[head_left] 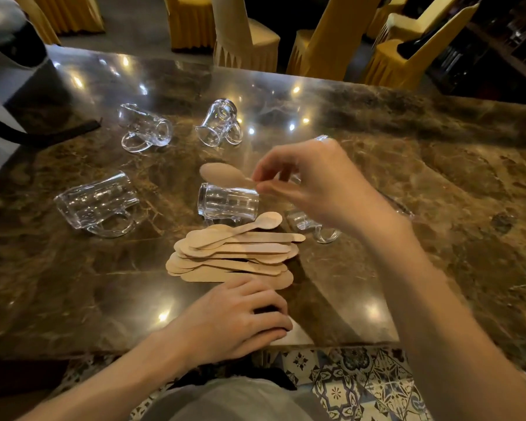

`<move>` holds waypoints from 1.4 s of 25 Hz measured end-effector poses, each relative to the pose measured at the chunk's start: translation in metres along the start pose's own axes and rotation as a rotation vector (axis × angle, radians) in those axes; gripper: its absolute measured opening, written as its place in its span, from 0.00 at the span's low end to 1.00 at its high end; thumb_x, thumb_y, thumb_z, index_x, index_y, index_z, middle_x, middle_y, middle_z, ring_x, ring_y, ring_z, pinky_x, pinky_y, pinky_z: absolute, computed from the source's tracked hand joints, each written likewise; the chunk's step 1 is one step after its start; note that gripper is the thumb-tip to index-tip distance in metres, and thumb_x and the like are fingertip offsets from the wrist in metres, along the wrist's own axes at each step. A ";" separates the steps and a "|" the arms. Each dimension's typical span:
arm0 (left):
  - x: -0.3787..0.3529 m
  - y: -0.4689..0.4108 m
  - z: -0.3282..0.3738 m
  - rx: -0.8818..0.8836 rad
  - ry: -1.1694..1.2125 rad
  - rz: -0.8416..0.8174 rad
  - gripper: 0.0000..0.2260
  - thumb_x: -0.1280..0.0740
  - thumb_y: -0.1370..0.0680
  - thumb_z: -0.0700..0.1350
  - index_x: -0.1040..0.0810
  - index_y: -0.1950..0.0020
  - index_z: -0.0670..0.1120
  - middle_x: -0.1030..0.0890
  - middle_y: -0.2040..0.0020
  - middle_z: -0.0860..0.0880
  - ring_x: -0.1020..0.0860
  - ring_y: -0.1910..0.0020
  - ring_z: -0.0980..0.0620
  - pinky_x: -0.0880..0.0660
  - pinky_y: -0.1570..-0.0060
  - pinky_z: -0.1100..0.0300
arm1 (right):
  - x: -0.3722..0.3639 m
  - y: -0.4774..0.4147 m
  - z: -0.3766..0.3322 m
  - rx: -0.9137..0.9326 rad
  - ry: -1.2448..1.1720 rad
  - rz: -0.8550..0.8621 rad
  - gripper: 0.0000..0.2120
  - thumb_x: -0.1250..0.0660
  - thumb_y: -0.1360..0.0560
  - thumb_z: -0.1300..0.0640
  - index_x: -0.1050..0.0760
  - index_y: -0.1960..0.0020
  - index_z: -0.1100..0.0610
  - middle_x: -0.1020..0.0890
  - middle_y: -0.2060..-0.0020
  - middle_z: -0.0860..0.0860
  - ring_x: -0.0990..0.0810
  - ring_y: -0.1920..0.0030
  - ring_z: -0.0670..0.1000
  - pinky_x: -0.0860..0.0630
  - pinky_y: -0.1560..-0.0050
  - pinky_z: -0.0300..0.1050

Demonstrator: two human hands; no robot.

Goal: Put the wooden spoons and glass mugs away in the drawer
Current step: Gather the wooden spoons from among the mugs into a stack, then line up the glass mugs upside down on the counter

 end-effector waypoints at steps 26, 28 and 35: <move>0.066 0.044 -0.028 0.154 0.179 0.343 0.09 0.34 0.22 0.48 0.18 0.46 0.47 0.18 0.50 0.52 0.21 0.52 0.59 0.23 0.52 0.65 | -0.078 -0.029 -0.021 0.083 0.219 -0.215 0.11 0.29 0.29 0.47 0.21 0.47 0.47 0.20 0.51 0.45 0.22 0.52 0.48 0.22 0.53 0.50; 0.104 0.081 -0.070 0.381 0.217 0.550 0.09 0.35 0.23 0.49 0.20 0.46 0.48 0.19 0.49 0.55 0.22 0.50 0.62 0.25 0.49 0.67 | -0.084 -0.049 -0.026 0.117 0.293 -0.298 0.18 0.29 0.29 0.47 0.24 0.40 0.48 0.22 0.46 0.47 0.24 0.46 0.49 0.23 0.47 0.51; 0.158 0.230 -0.192 1.285 0.169 0.832 0.17 0.35 0.28 0.62 0.25 0.41 0.59 0.22 0.47 0.58 0.25 0.47 0.60 0.32 0.51 0.66 | -0.130 -0.098 -0.035 0.083 0.433 -0.681 0.27 0.28 0.33 0.40 0.26 0.39 0.51 0.20 0.47 0.48 0.22 0.47 0.53 0.25 0.42 0.53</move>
Point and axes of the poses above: each hand's wrist, its own y-axis away from the middle knuckle, its own x-axis out of the back of the hand, z = x × y, the point moved 10 cm from there along -y, towards the middle knuckle
